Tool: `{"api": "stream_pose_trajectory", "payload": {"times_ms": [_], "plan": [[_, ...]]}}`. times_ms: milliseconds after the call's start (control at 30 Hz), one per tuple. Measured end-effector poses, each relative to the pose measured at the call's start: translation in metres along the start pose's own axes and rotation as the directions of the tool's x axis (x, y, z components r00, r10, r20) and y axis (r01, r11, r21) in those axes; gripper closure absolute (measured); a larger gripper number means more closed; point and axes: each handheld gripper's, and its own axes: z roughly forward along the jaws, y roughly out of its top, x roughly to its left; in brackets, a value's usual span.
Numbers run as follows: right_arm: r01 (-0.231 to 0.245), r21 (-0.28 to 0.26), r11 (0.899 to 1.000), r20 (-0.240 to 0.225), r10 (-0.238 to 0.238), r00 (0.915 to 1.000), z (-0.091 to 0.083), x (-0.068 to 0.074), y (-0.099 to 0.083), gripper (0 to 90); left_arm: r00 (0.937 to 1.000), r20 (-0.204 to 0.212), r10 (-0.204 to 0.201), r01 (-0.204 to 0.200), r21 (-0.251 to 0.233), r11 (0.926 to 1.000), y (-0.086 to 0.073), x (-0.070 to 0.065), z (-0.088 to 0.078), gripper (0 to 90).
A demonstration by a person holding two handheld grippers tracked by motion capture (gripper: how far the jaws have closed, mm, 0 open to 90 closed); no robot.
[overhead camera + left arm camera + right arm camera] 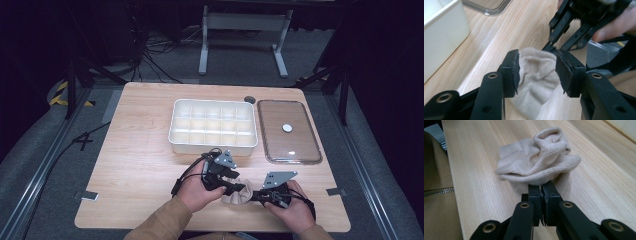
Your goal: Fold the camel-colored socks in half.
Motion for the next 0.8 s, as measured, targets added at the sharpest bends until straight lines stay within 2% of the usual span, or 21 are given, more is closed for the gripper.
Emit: {"api": "stream_pose_trajectory", "payload": {"times_ms": [133, 267, 400, 500, 600, 733, 800], "plan": [[-0.018, 0.007, 1.000, 0.005, 0.017, 0.9998, -0.008, -0.001, -0.002, 85.6, 0.9999, 0.011, 0.008, -0.009, 0.090, 0.9959, -0.012, 0.002, 0.005, 65.9], [-0.033, 0.005, 0.999, 0.035, 0.033, 0.9988, -0.017, -0.004, -0.004, 85.9, 0.9997, 0.023, 0.009, -0.013, 0.174, 0.9847, -0.023, 0.007, 0.015, 72.5], [-0.046, -0.050, 0.998, 0.069, 0.050, 0.9964, -0.035, -0.004, 0.002, 86.3, 0.9998, 0.022, -0.002, -0.003, 0.221, 0.9753, -0.030, 0.010, 0.026, 77.0], [-0.059, -0.089, 0.994, 0.067, 0.065, 0.9956, -0.041, -0.002, 0.009, 84.3, 0.9999, 0.004, 0.017, -0.017, 0.255, 0.9668, -0.031, 0.008, 0.032, 77.6], [-0.072, -0.113, 0.991, 0.046, 0.077, 0.9959, -0.036, 0.001, 0.017, 81.0, 0.9999, -0.006, 0.016, -0.014, 0.248, 0.9687, -0.030, 0.005, 0.035, 77.5], [-0.083, -0.104, 0.991, 0.032, 0.087, 0.9957, -0.021, 0.005, 0.024, 76.8, 0.9998, -0.011, 0.018, -0.014, 0.248, 0.9687, -0.031, 0.002, 0.036, 75.9], [-0.096, -0.081, 0.992, 0.043, 0.100, 0.9940, -0.013, 0.004, 0.025, 75.5, 0.9998, -0.013, 0.018, -0.014, 0.253, 0.9674, -0.030, 0.001, 0.036, 75.1]]}}
